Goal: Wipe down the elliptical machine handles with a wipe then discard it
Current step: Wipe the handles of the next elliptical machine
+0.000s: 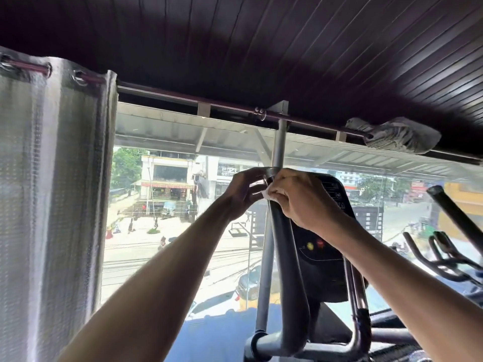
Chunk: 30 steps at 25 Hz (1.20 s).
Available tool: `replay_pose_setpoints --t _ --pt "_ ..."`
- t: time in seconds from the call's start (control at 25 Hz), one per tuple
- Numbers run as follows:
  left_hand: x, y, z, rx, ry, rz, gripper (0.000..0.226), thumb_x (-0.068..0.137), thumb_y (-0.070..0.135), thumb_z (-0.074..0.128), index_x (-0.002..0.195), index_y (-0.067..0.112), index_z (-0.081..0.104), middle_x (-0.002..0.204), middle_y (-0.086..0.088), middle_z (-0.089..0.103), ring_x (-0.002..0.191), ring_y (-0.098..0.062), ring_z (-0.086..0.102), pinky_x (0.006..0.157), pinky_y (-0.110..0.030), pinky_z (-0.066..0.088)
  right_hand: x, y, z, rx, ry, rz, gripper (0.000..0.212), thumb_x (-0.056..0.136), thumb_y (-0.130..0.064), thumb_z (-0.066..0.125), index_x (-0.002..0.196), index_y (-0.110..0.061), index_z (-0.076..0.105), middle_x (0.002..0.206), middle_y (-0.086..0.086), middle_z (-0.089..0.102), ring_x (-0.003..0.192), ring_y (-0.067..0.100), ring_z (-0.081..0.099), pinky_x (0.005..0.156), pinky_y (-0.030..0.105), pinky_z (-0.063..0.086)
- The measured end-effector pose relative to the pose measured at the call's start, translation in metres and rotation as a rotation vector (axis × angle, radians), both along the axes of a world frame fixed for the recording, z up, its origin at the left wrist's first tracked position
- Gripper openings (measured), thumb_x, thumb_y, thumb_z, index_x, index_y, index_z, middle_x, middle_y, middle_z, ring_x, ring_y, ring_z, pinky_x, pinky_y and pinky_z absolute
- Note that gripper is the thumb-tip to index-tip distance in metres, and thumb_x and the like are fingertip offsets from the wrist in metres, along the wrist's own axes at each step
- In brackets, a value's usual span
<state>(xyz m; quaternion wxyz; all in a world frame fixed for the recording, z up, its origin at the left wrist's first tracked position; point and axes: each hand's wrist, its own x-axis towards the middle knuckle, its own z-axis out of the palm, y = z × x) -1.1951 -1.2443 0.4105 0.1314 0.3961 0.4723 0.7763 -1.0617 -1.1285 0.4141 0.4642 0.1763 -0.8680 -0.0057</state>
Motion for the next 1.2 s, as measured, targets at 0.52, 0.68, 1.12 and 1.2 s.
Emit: replay_pose_setpoints --t 0.52,0.68,1.12,1.2 --pt "0.009 0.005 0.007 -0.04 0.073 0.221 0.026 0.104 0.017 0.057 0.117 -0.002 0.071 0.109 -0.009 0.076 0.081 -0.02 0.076 0.069 -0.025 0.06 0.001 0.008 -0.007 -0.249 0.158 0.003 0.007 0.088 -0.014 0.074 0.092 -0.013 0.08 0.088 0.002 0.073 0.077 0.019 0.069 0.074 0.037 0.058" --pt "0.013 0.005 0.006 -0.05 0.043 0.231 0.019 0.104 0.018 0.058 0.105 0.008 0.074 0.101 -0.004 0.077 0.084 -0.025 0.073 0.07 -0.028 0.059 0.011 0.001 -0.012 0.083 -0.035 0.022 0.008 0.089 -0.008 0.072 0.085 -0.011 0.078 0.088 0.002 0.071 0.076 0.019 0.068 0.075 0.04 0.058" --pt "0.029 0.012 0.006 -0.059 0.007 0.316 0.03 0.105 0.02 0.056 0.129 0.003 0.063 0.116 -0.002 0.071 0.087 -0.027 0.073 0.075 -0.031 0.064 0.029 0.028 -0.054 -0.501 0.03 0.168 0.022 0.087 -0.014 0.078 0.108 -0.013 0.076 0.104 -0.002 0.076 0.088 0.006 0.071 0.08 0.008 0.052" --pt "0.03 0.012 0.006 -0.076 0.01 0.338 0.035 0.105 0.021 0.056 0.132 -0.001 0.061 0.124 -0.007 0.071 0.089 -0.029 0.073 0.073 -0.031 0.063 0.024 0.028 -0.055 -0.543 -0.017 0.193 0.037 0.089 -0.015 0.075 0.126 -0.018 0.069 0.114 -0.002 0.073 0.097 0.008 0.07 0.087 0.015 0.054"
